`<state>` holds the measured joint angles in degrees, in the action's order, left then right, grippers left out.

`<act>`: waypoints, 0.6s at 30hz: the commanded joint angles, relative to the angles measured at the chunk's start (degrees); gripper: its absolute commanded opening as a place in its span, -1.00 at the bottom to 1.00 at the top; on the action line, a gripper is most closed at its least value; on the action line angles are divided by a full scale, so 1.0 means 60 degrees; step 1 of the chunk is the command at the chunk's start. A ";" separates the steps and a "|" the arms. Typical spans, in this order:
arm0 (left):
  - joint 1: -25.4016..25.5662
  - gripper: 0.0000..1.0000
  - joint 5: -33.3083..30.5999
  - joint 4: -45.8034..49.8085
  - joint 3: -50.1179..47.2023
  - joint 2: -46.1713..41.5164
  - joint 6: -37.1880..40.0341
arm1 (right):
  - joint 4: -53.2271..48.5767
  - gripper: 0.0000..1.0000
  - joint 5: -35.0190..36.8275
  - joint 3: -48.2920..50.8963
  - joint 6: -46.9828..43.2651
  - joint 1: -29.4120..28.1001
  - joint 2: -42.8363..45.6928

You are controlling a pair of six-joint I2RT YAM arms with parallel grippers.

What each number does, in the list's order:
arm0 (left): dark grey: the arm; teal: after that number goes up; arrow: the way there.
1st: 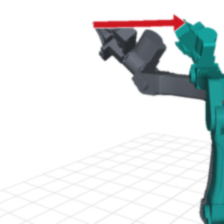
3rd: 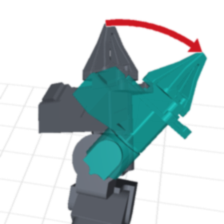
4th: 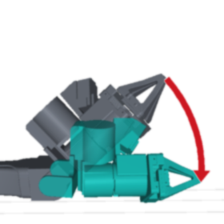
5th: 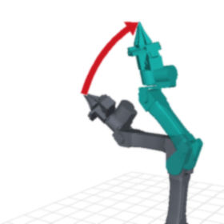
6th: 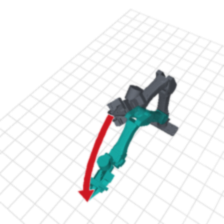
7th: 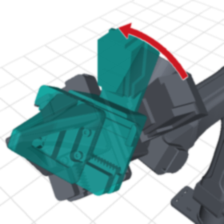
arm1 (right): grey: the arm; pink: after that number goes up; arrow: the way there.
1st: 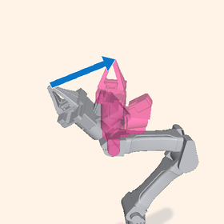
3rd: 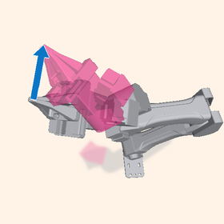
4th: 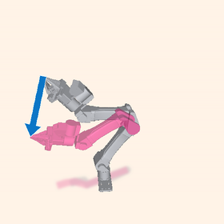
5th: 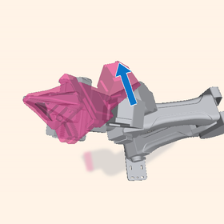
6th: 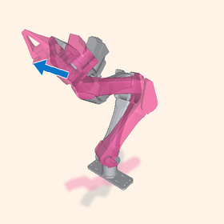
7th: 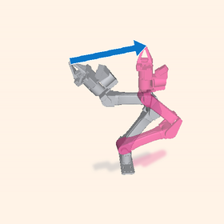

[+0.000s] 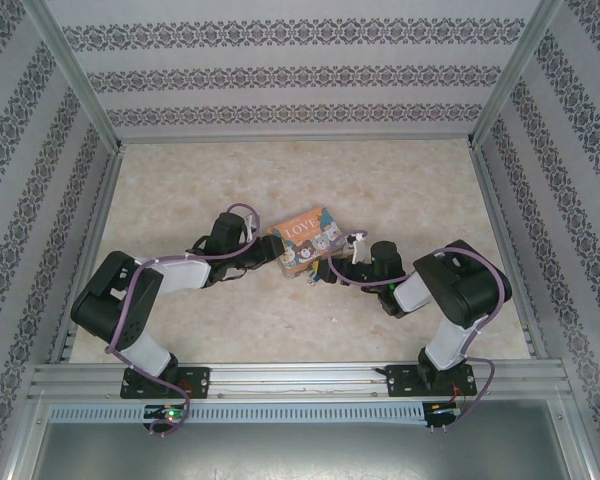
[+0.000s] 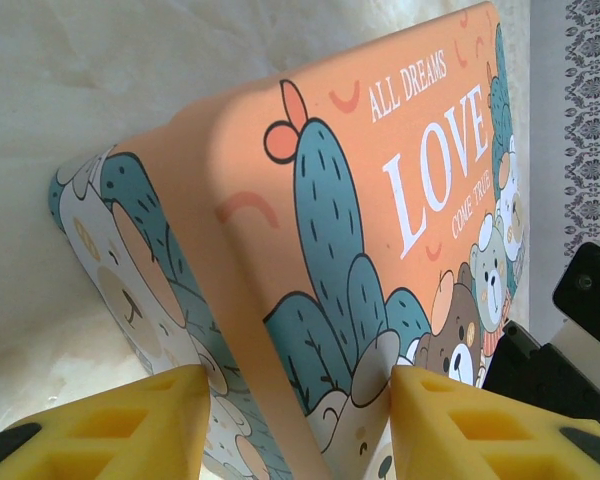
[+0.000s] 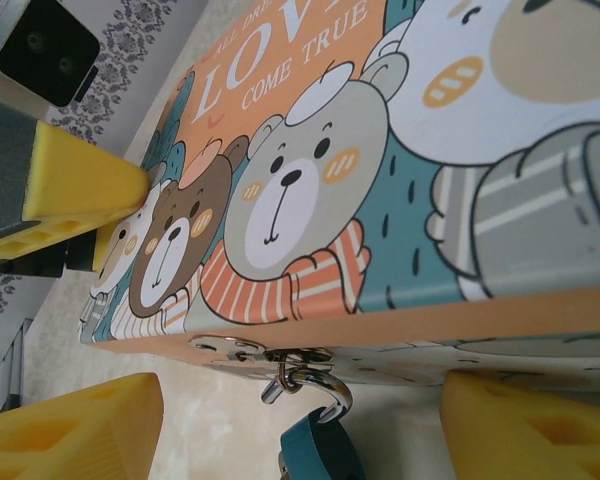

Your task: Unlock a padlock with a key

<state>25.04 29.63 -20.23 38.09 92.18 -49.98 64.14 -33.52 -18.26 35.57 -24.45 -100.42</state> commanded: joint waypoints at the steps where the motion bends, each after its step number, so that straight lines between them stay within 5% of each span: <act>1: 0.0152 -0.02 -0.0210 0.1130 -0.0283 0.0103 0.0068 | 0.0852 0.46 -0.0167 0.0152 -0.0251 0.0105 -0.0182; 18: 0.0155 -0.02 -0.0211 0.1174 -0.0227 0.0164 0.0123 | 0.1424 0.22 -0.1155 0.0064 -0.0069 0.0047 -0.1067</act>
<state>25.06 29.56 -20.18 38.11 92.16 -49.98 71.88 -38.26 -17.08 34.57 -24.14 -105.23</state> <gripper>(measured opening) 0.491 0.610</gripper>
